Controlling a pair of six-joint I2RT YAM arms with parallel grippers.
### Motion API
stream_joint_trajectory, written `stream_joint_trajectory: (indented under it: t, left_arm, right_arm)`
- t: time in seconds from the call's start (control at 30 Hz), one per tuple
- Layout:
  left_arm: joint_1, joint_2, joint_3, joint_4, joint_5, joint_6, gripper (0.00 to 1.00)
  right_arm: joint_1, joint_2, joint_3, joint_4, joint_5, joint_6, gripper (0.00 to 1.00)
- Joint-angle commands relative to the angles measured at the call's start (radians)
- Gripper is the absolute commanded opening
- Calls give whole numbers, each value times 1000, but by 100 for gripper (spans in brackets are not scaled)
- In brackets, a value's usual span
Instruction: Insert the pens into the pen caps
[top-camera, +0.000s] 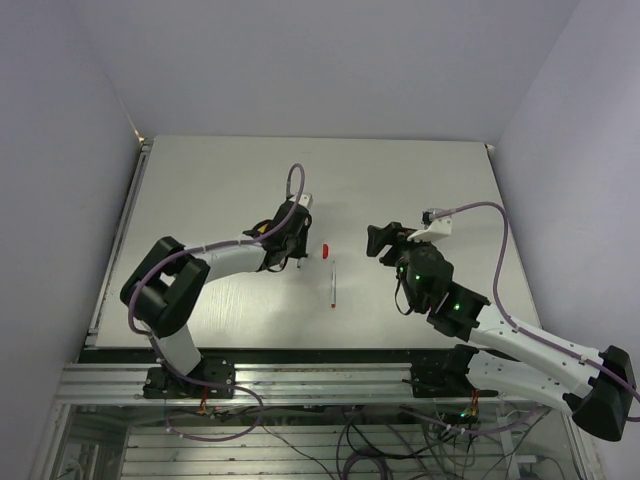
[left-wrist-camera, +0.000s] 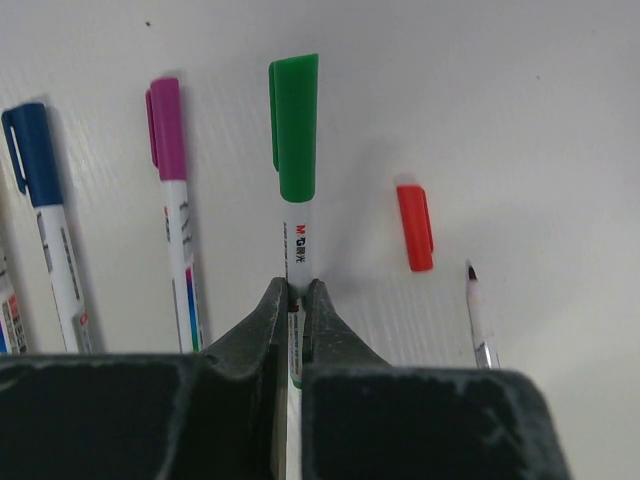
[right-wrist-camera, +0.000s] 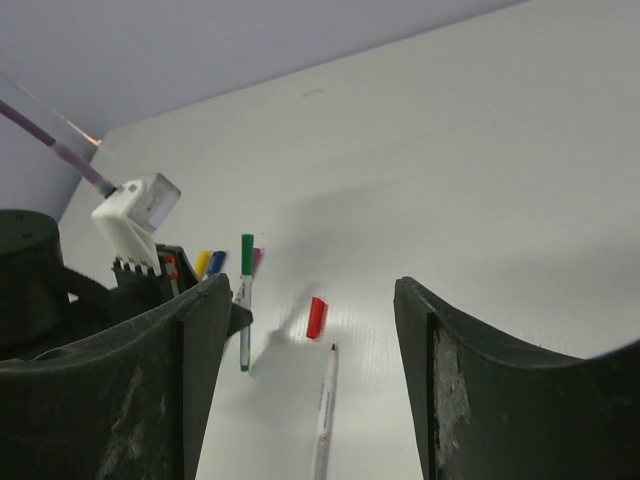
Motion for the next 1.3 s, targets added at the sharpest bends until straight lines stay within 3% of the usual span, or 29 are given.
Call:
stream_joint_trajectory:
  t: [0.0, 0.2, 0.43, 0.6, 0.77, 1.0, 1.27]
  left_arm:
    - [28, 61, 73, -21, 45, 18, 11]
    - [35, 167, 139, -72, 69, 26, 15]
    - [35, 192, 148, -76, 70, 15, 30]
    - [35, 148, 166, -89, 64, 21, 38]
    - [35, 64, 187, -112, 55, 29, 40]
    - [26, -71, 118, -67, 91, 10, 45]
    - [-109, -77, 41, -60, 50, -38, 47]
  right_arm:
    - [-4, -5, -6, -60, 51, 39, 64]
    - [-5, 14, -14, -54, 47, 39, 63]
    - [-4, 52, -4, -49, 42, 26, 63]
    - [-5, 64, -6, -36, 38, 13, 63]
    - [-5, 74, 2, -24, 52, -1, 63]
    - [-8, 85, 24, -51, 91, 21, 63]
    - [-62, 58, 3, -95, 112, 106, 62]
